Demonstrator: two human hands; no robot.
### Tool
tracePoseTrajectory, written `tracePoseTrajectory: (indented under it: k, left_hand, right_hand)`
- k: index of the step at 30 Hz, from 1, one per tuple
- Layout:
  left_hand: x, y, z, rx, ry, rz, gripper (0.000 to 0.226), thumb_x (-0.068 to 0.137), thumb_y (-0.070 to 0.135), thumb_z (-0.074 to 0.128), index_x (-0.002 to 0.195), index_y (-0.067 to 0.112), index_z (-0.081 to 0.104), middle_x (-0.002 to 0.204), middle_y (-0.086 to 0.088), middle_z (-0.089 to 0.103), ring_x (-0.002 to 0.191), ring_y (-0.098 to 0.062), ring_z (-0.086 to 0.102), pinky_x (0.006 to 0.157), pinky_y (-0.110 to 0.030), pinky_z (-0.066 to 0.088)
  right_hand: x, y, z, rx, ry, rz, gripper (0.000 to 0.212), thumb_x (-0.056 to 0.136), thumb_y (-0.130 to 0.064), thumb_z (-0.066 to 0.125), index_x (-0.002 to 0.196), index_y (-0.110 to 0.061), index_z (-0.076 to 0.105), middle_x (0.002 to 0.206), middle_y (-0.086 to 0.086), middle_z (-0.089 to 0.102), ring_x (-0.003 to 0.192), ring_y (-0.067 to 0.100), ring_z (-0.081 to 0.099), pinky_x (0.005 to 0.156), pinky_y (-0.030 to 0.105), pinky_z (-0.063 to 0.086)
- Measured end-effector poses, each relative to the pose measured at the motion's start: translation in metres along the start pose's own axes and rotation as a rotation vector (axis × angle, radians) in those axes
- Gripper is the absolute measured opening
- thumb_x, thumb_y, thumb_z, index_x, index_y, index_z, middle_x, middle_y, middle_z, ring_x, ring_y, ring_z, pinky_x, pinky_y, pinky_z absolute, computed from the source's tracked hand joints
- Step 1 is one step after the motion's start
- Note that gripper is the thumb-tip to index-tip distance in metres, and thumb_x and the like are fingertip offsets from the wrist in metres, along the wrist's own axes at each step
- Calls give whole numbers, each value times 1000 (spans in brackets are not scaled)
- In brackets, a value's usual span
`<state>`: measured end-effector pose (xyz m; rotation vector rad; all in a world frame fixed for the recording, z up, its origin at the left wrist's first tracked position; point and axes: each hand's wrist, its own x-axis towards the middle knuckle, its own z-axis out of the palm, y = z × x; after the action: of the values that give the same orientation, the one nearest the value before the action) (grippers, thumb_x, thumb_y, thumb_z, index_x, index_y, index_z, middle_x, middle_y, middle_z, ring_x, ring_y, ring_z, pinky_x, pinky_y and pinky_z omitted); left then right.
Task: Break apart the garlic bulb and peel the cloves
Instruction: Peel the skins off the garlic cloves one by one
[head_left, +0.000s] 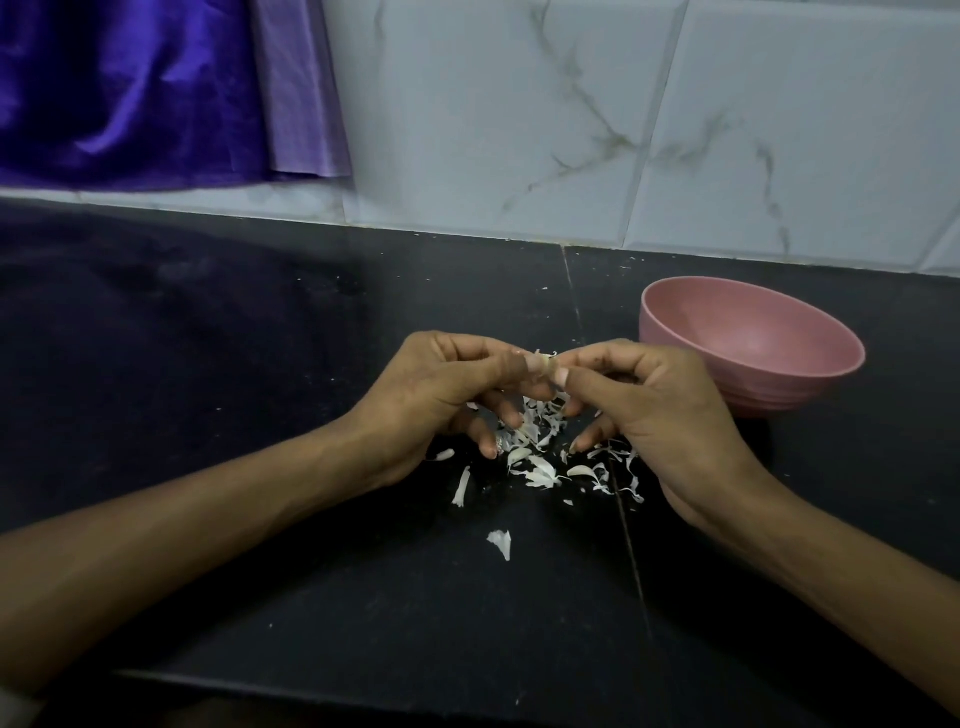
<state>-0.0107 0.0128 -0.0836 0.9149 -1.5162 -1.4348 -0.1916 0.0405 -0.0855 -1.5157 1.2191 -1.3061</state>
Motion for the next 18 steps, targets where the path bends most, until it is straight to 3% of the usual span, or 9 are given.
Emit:
tracePoseTrajectory:
  k: [5,11,18]
  left_hand:
    - [1,-1,0,-72,-22,-23,24,85,10,66,101,-7,68,90,-17,72,57,-11,58,42,-21,46]
    - [4,0,-1,-263,-72,-129,17,79,12,65,91,2,72,83,-9,72,56,-7,58,43,-18,46]
    - [5,1,-1,-323,-67,-216,20,73,12,64,90,4,71,79,-6,72,52,-5,57,42,-17,46]
  right_hand:
    - [2,-1,0,38,-45,23,9,86,-13,70,91,-9,77,87,11,74,71,9,62,54,27,54]
    - [3,-4,-3,179,-137,73,27,75,-22,69,93,-3,76,91,13,75,78,13,61,57,24,54]
    - [2,-5,-3,252,-178,133,25,76,-20,67,94,-3,75,92,9,76,74,8,60,55,21,53]
